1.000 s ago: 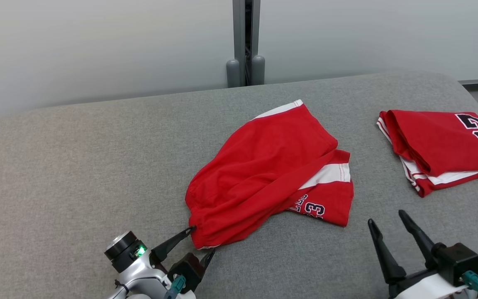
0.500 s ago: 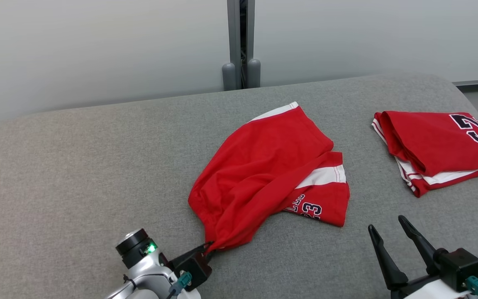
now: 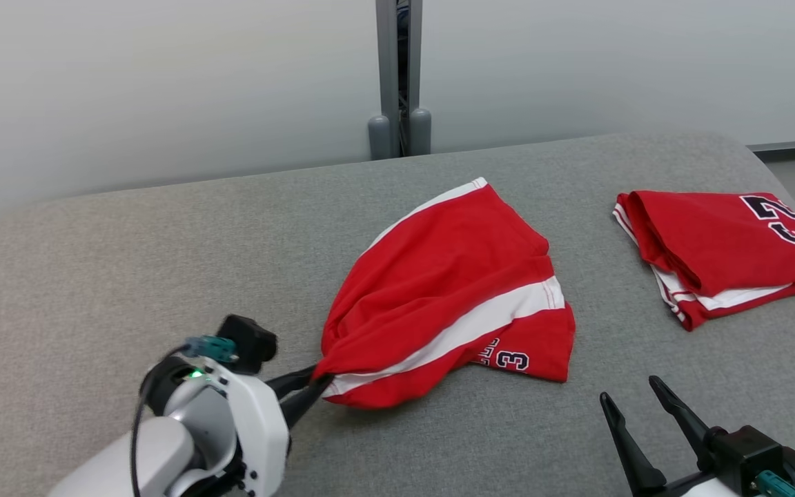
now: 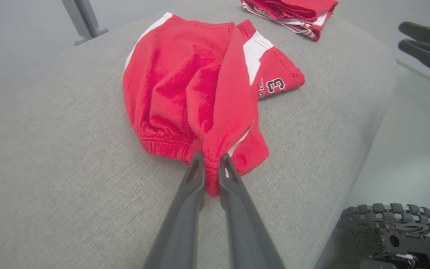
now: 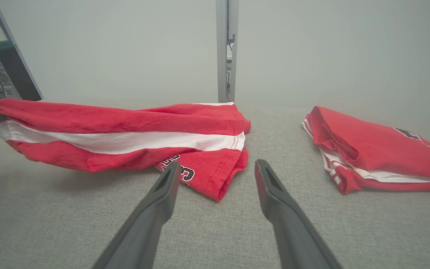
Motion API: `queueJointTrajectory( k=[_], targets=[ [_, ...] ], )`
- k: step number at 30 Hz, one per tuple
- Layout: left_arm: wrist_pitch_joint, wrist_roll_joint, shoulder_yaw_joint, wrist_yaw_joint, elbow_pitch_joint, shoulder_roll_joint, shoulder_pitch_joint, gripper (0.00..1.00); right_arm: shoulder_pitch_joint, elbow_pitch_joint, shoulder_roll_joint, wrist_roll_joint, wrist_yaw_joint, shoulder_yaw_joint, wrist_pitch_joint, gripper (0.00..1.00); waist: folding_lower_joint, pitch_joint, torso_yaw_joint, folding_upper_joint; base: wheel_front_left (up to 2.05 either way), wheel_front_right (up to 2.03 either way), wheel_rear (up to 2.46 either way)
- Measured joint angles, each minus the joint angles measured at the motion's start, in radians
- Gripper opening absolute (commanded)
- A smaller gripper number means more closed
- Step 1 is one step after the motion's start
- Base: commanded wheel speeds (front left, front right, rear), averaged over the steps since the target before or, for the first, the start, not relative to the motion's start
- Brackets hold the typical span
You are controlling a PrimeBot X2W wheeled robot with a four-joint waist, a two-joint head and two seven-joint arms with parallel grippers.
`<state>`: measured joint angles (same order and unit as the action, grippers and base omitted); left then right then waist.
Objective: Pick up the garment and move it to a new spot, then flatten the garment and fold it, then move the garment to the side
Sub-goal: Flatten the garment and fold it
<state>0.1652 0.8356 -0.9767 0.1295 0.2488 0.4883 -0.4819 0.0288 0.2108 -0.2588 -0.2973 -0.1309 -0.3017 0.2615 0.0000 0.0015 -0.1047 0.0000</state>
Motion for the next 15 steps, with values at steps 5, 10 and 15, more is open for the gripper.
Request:
queueJointTrajectory(
  k=[5, 10, 15],
  targets=[
    [0.054, 0.175, 0.062, 0.000, 0.032, 0.035, -0.002, 0.17, -0.006, -0.001, 0.003, 0.000, 0.000, -0.014, 0.000, 1.00, 0.0000, 0.010, -0.022, 0.0000, 0.00, 0.00, 0.00],
    [0.094, 0.273, 0.080, 0.000, 0.125, 0.049, -0.025, 0.29, -0.011, 0.000, 0.003, 0.000, 0.000, -0.034, 0.000, 1.00, 0.0000, 0.027, -0.041, 0.0000, 0.00, 0.00, 0.00],
    [0.087, 0.303, 0.082, 0.000, 0.221, 0.031, -0.073, 1.00, -0.026, 0.004, 0.000, -0.003, 0.000, -0.051, 0.000, 1.00, 0.0000, 0.046, -0.054, 0.0000, 0.00, 0.00, 0.00]
  ],
)
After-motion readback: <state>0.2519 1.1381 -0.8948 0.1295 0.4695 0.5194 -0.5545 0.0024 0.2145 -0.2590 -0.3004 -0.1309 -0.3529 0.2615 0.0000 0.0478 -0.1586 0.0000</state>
